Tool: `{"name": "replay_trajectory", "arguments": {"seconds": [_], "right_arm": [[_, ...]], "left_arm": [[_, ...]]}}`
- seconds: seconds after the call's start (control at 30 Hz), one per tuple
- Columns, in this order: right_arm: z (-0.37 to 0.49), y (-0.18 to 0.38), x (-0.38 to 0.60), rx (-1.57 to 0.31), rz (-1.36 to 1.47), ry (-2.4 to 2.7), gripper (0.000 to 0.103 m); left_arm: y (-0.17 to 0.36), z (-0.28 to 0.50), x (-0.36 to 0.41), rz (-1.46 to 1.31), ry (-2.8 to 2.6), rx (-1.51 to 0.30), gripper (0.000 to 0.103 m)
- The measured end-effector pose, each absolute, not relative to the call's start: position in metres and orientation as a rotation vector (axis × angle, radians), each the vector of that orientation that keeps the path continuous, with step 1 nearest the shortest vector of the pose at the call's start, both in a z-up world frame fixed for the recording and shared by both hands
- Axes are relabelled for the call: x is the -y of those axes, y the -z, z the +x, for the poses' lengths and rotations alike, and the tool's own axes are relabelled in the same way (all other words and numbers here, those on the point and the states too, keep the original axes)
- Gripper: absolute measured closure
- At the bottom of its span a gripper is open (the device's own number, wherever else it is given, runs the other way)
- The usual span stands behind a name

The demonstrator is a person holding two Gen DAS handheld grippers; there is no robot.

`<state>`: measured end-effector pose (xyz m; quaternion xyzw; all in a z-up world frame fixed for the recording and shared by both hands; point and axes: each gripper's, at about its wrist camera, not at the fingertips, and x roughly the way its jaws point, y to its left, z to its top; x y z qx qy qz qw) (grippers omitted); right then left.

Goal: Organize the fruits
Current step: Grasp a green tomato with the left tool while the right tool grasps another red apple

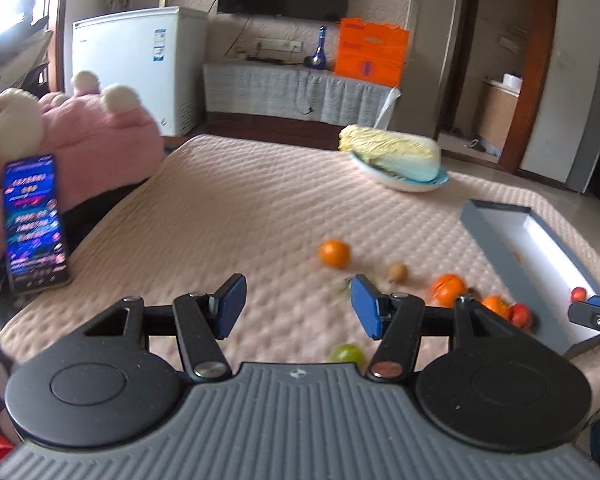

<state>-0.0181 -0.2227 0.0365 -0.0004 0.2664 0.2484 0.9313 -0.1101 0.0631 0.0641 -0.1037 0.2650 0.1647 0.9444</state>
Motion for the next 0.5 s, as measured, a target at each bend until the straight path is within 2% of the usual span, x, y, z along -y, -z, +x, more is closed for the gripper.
{"name": "replay_trajectory", "arguments": {"seconds": [0.17,0.23,0.5], "right_arm": [[-0.02,-0.029,0.211,-0.581,-0.053,-0.554,0.053],[-0.019,-0.026,0.207,-0.596,-0.065,-0.568,0.057],[-0.001,-0.008,0.188,-0.646,-0.108,-0.497,0.063]], "left_arm": [[-0.051,-0.112,-0.068,-0.191,-0.322,-0.594,0.039],[-0.047,-0.109,-0.068,-0.2,-0.292,-0.614,0.039],[-0.033,-0.086,-0.035,-0.123,-0.166,-0.674,0.039]]}}
